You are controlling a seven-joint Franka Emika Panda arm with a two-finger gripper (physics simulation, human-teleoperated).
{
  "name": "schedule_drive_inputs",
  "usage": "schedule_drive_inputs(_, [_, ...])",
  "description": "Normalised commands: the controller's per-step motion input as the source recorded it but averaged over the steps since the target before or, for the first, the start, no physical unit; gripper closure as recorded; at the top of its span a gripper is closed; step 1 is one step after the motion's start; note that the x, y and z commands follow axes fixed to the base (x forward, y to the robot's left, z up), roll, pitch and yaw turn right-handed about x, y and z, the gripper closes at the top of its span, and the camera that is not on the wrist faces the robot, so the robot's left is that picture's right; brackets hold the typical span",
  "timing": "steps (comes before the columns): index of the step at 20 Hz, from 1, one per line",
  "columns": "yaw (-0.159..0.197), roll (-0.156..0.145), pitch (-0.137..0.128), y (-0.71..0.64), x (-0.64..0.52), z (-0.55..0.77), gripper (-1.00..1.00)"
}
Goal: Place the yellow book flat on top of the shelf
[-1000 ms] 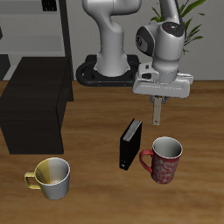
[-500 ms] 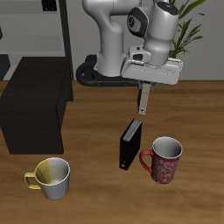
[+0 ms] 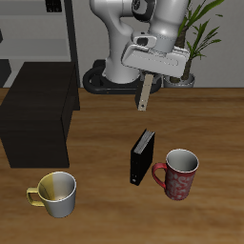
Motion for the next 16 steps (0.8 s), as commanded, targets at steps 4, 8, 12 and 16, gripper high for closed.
schedule_drive_inputs(4, [0.046, -0.067, -0.06, -0.24, -0.14, 0.28, 1.0])
schedule_drive_inputs(8, [0.037, -0.056, -0.057, -0.24, -0.18, 0.3, 1.0])
schedule_drive_inputs(12, [0.037, -0.095, -0.077, -0.38, -0.07, 0.46, 1.0])
schedule_drive_inputs(16, [0.001, -0.114, -0.051, -0.49, 0.01, 0.41, 1.0])
